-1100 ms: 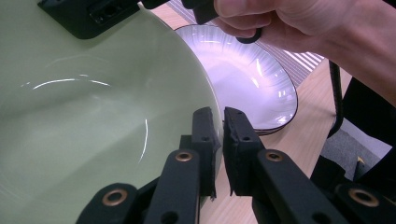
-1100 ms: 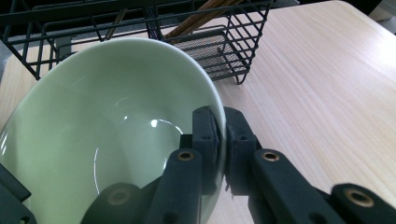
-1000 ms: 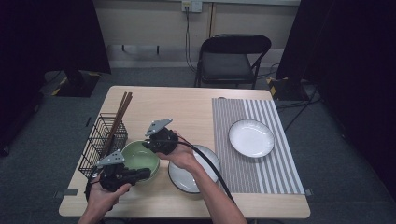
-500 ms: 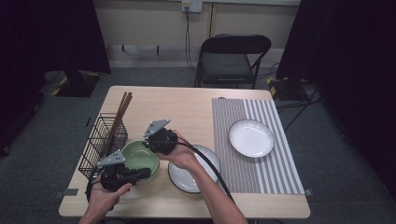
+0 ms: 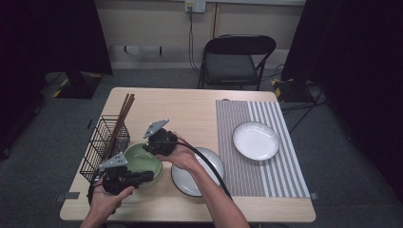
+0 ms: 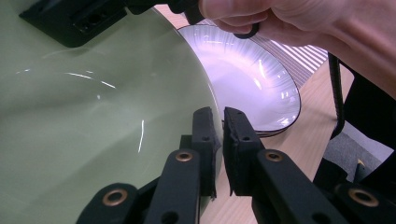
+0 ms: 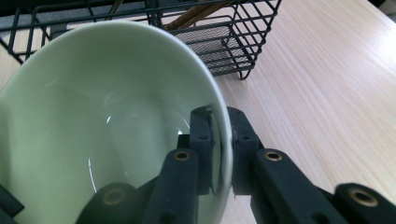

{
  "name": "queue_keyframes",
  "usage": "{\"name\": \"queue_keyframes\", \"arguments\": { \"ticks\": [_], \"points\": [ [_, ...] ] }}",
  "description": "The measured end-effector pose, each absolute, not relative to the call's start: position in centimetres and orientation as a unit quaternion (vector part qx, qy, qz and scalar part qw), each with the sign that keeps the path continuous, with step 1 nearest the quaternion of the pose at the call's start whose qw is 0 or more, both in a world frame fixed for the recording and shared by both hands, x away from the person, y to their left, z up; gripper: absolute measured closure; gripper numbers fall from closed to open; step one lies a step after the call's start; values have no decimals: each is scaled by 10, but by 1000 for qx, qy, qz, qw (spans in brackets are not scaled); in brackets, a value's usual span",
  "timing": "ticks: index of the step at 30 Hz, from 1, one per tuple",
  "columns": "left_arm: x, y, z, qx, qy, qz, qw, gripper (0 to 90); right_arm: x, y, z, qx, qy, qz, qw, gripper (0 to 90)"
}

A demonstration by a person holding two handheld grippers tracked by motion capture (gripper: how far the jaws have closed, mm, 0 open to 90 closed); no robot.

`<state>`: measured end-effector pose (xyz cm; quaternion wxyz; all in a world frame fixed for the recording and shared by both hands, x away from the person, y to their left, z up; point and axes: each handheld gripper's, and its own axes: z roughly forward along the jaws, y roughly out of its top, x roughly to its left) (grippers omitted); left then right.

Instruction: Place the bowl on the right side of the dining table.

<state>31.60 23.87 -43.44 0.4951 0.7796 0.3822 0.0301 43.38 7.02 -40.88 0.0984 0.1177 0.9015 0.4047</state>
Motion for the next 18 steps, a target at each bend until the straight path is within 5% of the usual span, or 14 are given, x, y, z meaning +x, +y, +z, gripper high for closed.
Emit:
{"name": "queue_keyframes", "arguments": {
  "ticks": [18],
  "points": [
    [314,234,-430,778,374,35,503,773,433,68,-398,104,901,410,92,843]
  ]
}}
